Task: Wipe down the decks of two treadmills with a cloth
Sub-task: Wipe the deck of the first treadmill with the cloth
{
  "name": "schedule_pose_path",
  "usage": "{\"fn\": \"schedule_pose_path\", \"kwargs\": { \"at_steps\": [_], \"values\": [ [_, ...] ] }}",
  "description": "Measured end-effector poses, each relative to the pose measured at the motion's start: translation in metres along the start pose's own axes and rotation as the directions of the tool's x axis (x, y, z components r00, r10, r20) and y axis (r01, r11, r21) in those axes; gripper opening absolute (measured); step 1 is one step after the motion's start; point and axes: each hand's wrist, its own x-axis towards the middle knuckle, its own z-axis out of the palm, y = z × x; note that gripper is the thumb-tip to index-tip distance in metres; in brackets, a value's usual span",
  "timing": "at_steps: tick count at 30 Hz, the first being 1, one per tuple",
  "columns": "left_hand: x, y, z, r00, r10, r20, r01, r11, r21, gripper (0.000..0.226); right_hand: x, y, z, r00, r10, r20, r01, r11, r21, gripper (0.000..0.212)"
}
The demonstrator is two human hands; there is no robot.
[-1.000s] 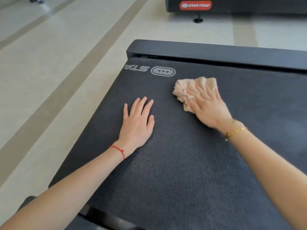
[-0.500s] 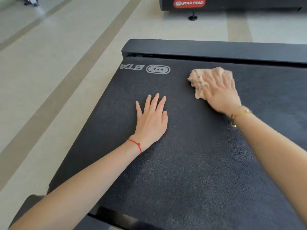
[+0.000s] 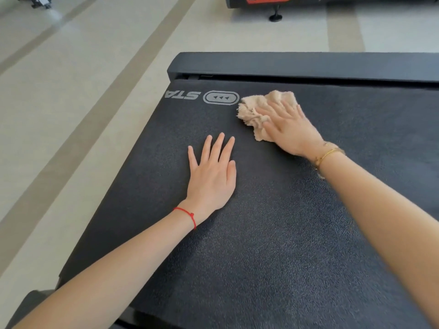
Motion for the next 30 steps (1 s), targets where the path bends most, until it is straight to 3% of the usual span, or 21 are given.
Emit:
{"fn": "schedule_pose_path", "kwargs": {
  "at_steps": [3, 5, 17, 20, 26, 30],
  "values": [
    [0.000, -0.001, -0.002, 1.000, 0.004, 0.013, -0.004, 1.000, -0.011, 0.056, -0.004, 0.018, -0.008, 0.987, 0.164, -0.001, -0.163, 0.987, 0.009, 0.052],
    [-0.001, -0.001, -0.003, 1.000, 0.000, 0.015, 0.000, 1.000, -0.017, 0.056, -0.015, 0.013, -0.010, 0.981, 0.196, -0.001, -0.196, 0.981, -0.005, 0.051],
    [-0.013, 0.002, -0.010, 1.000, 0.008, -0.012, -0.009, 0.997, -0.071, 0.052, -0.224, -0.049, -0.003, 0.994, -0.091, 0.055, 0.088, 0.995, 0.044, 0.051],
    [-0.024, 0.000, -0.011, 1.000, 0.024, -0.002, -0.024, 0.997, -0.079, 0.052, -0.214, -0.044, -0.004, 0.998, -0.044, 0.043, 0.042, 0.998, 0.057, 0.051],
    [-0.050, -0.004, -0.015, 0.998, 0.056, 0.012, -0.055, 0.994, -0.093, 0.051, -0.156, -0.039, 0.002, 0.979, 0.205, -0.022, -0.205, 0.979, -0.013, 0.051],
    [-0.061, -0.006, -0.016, 0.998, 0.064, 0.011, -0.062, 0.994, -0.091, 0.052, -0.175, -0.056, 0.002, 0.990, 0.124, -0.065, -0.123, 0.992, 0.018, 0.047]
  ]
}}
